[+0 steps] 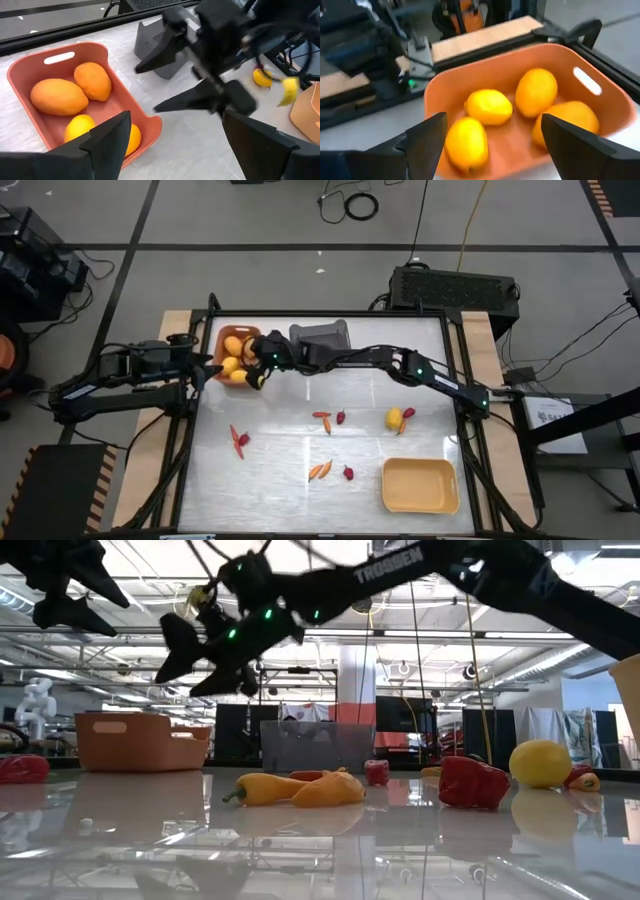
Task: Sort produce into baskets
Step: Put the lemon into the orange bin
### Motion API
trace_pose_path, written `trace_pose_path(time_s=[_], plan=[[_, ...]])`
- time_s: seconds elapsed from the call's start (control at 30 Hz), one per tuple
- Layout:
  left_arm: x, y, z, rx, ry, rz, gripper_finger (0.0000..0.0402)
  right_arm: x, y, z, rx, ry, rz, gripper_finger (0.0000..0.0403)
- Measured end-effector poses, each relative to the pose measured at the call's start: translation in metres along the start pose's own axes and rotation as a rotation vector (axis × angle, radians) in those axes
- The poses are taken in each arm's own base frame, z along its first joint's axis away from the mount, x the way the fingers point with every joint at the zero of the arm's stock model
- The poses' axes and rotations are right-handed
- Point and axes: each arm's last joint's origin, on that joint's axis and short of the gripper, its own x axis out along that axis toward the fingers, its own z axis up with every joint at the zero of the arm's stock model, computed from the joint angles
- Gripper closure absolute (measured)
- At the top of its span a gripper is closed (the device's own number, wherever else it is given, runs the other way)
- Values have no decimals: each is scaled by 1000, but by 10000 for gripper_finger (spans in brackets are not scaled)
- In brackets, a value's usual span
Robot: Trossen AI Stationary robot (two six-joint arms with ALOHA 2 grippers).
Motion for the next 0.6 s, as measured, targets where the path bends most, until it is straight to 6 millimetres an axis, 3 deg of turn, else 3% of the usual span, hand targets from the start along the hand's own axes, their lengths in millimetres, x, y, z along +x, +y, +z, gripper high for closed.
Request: trace_pose_path(time_s=[0.37, 0.47, 0.6], plan=[[6, 1, -3, 19, 3, 2, 82, -103, 4, 50, -72, 379, 36, 105], [12, 0, -4, 16, -5, -14, 82, -131, -5, 54, -82, 520, -3, 114], [23, -3, -4, 6, -46, -74, 82, -157, -16, 43, -99, 772, -67, 125]])
